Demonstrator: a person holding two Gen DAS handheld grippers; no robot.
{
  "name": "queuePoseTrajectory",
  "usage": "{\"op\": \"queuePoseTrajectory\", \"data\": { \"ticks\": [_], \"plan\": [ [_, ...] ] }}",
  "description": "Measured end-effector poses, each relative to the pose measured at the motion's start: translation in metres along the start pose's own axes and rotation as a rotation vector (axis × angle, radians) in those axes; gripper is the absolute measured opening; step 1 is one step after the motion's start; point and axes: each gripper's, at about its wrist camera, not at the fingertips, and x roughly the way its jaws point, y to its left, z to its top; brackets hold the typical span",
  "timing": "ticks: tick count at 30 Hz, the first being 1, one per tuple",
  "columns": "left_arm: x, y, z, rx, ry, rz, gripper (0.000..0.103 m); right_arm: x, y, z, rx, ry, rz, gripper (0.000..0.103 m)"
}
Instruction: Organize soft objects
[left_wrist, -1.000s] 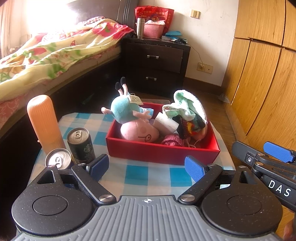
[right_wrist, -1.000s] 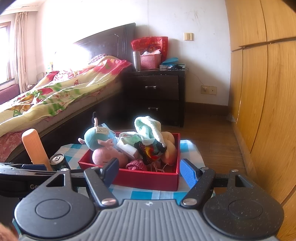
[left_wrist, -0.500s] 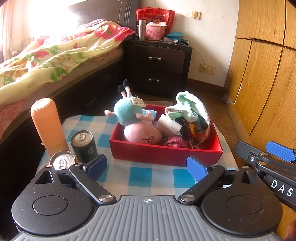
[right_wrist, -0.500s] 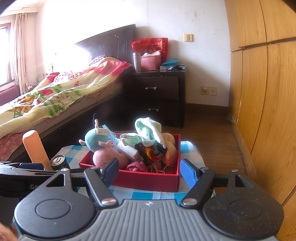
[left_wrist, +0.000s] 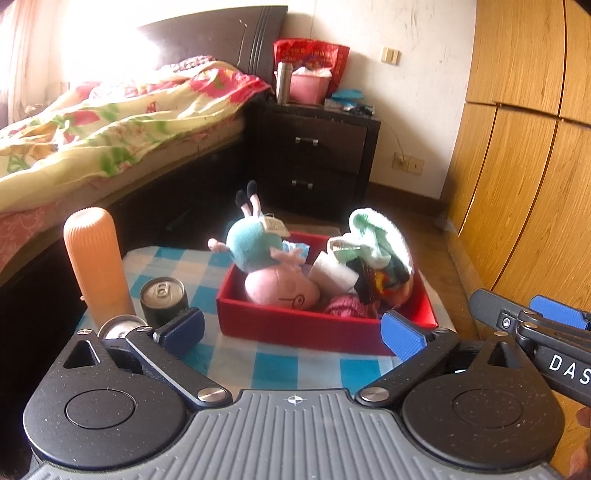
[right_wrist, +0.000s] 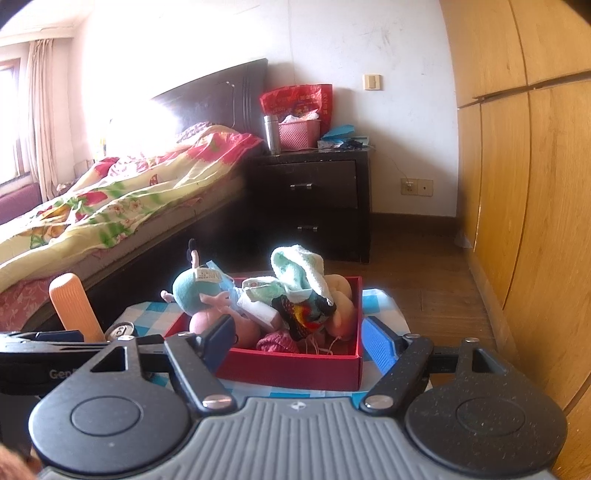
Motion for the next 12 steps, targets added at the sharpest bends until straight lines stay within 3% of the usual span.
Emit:
{"op": "queuePoseTrajectory", "data": {
  "ticks": [12],
  "plan": [
    [-0.0057, -0.0036, 0.0032, 0.020, -0.038, 0.029, 0.097, -0.0056, -0.0010, 0.0024, 0.020, -0.039, 0.010, 0.060]
  ]
}}
